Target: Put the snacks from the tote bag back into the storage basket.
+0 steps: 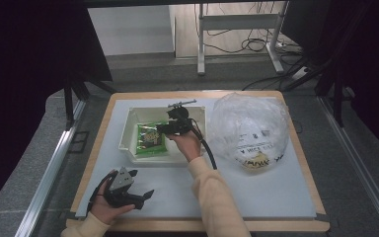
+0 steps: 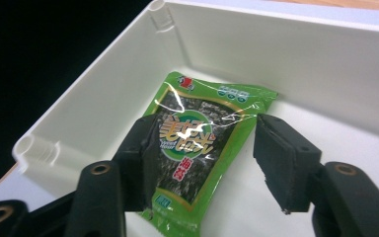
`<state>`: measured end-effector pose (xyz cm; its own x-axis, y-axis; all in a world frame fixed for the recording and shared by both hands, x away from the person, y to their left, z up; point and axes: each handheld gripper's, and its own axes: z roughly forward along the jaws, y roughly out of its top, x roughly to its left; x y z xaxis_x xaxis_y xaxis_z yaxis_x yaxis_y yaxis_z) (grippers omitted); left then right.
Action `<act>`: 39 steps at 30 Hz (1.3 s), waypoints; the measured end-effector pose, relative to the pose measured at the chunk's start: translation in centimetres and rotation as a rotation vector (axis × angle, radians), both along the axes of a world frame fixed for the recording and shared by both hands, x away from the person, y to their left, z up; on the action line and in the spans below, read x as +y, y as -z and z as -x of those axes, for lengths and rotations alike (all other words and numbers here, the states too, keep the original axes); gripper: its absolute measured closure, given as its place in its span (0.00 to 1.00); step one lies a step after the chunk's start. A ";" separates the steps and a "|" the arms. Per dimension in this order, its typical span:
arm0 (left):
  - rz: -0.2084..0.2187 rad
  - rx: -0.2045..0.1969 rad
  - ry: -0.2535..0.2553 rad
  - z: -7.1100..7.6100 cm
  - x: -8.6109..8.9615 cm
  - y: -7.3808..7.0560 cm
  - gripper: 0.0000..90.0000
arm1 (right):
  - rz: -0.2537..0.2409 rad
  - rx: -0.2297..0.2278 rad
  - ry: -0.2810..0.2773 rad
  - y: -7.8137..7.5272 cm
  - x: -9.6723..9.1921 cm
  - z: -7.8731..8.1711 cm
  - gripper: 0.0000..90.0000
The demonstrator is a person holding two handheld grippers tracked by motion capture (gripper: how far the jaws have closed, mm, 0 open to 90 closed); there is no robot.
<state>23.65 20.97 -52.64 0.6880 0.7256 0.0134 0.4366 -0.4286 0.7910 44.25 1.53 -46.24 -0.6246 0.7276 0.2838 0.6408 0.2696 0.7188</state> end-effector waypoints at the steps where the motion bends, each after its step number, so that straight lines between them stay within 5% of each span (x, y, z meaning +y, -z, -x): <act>1: -0.001 0.000 -0.001 0.0 0.0 0.0 0.10 | -0.006 -0.004 -0.008 -0.1 -0.2 0.1 0.47; 14: -0.016 -0.010 -0.010 0.0 0.1 0.1 0.10 | -0.030 -0.097 -0.093 -2.8 -3.6 2.5 0.44; 24: -0.027 -0.020 -0.026 -0.1 0.2 0.2 0.10 | -0.027 -0.195 -0.123 -3.8 -9.7 5.6 0.41; 33: -0.030 -0.028 -0.054 -0.2 0.0 0.4 0.10 | -0.011 -0.289 -0.137 -2.8 -15.8 9.7 0.38; 39: -0.037 -0.025 -0.075 -0.3 0.1 0.6 0.10 | 0.013 -0.264 -0.123 -0.9 -19.4 11.9 0.37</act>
